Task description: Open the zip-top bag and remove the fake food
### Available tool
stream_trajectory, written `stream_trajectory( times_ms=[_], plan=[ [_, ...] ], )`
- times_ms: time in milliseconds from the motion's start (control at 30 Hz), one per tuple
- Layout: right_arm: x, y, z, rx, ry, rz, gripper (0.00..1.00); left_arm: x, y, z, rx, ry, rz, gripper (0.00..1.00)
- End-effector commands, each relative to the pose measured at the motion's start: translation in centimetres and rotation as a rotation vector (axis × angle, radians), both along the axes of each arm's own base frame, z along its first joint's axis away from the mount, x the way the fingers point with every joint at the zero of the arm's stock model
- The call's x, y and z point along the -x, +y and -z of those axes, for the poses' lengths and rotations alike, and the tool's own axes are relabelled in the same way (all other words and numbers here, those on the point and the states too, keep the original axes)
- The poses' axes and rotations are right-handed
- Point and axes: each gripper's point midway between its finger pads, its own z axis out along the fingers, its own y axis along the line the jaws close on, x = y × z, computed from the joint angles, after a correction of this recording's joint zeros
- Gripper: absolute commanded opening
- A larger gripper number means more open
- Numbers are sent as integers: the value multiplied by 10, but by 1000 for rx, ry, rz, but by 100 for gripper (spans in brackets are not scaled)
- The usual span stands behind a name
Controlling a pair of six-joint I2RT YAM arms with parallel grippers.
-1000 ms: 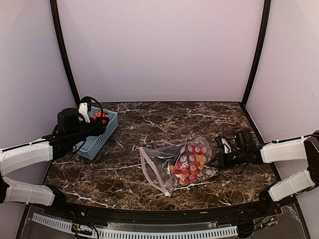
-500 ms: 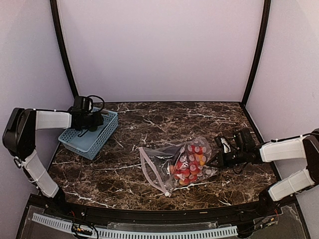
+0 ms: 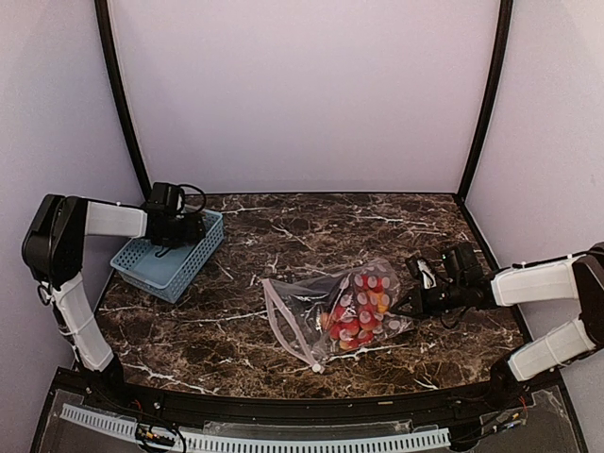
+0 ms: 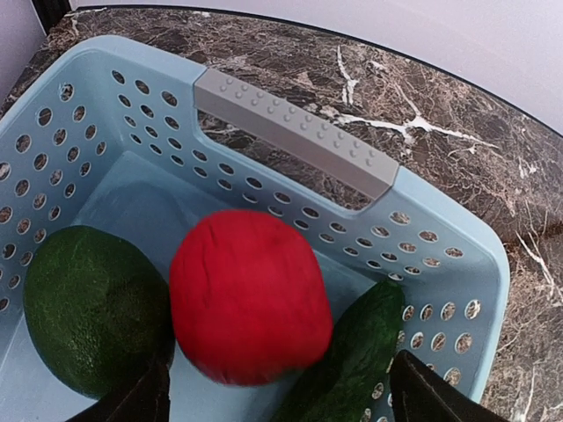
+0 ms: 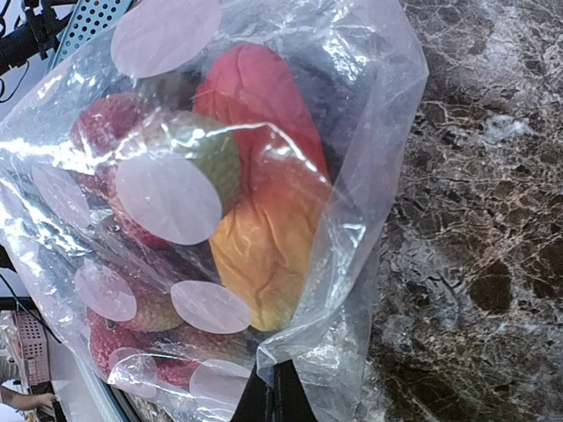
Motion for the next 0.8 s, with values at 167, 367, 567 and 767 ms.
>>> stream_trajectory(
  times_ms=[167, 367, 567, 767],
  plan=[
    [-12, 5, -7, -13, -41, -13, 0, 40, -20, -74, 1, -185, 90, 90],
    [-12, 4, -3, -3, -33, -19, 0, 108, -93, -95, 78, -345, 356, 88],
    [-14, 5, -2, -1, -36, -23, 0, 181, -154, -97, 140, -468, 652, 81],
    [-15, 6, 0, -4, -30, -24, 0, 227, -194, -68, 147, -453, 871, 69]
  ],
)
